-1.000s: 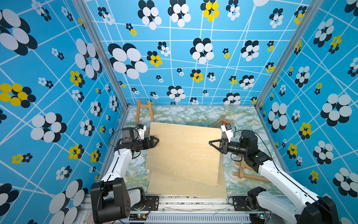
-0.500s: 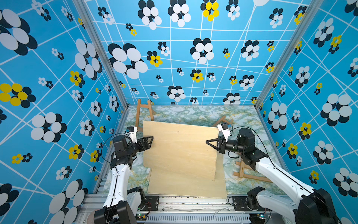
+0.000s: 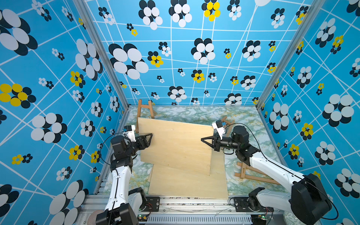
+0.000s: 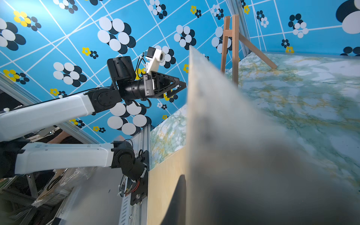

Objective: Assemble the easel
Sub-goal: Pick up the drawing board.

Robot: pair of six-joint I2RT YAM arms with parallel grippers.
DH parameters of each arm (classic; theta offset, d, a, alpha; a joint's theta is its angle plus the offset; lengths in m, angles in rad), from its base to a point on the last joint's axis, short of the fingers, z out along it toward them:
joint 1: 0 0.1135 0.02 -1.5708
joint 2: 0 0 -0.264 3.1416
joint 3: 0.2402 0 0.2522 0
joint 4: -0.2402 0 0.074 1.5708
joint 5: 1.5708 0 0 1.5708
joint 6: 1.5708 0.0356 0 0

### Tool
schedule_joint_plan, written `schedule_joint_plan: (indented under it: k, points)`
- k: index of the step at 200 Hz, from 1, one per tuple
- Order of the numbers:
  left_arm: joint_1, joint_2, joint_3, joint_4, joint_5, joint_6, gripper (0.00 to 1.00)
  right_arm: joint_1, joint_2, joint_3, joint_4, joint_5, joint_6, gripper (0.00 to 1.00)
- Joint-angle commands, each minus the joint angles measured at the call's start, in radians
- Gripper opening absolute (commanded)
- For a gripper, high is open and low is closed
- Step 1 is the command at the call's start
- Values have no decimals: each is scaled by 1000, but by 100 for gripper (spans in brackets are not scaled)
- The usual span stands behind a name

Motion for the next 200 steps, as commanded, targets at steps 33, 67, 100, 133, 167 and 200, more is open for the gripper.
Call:
schedule_joint_plan:
  k: [33, 67, 100, 133, 167, 200]
  points:
    - [0, -55, 19, 46, 182, -52, 80, 51, 117, 139, 116, 35, -39, 0]
    - [30, -87, 54, -45, 164, -16, 80, 52, 93, 126, 80, 19, -104, 0]
    - [66, -168, 130, -227, 39, 7, 80, 51, -1, 96, -134, 34, -301, 0]
    - [77, -220, 247, -446, -158, 2, 83, 48, -55, 55, -223, 58, -404, 0]
    - [81, -283, 346, -681, -445, 29, 84, 46, -87, 56, -250, 70, -424, 0]
    - [93, -297, 319, -695, -482, -26, 88, 28, -100, 36, -273, 71, -439, 0]
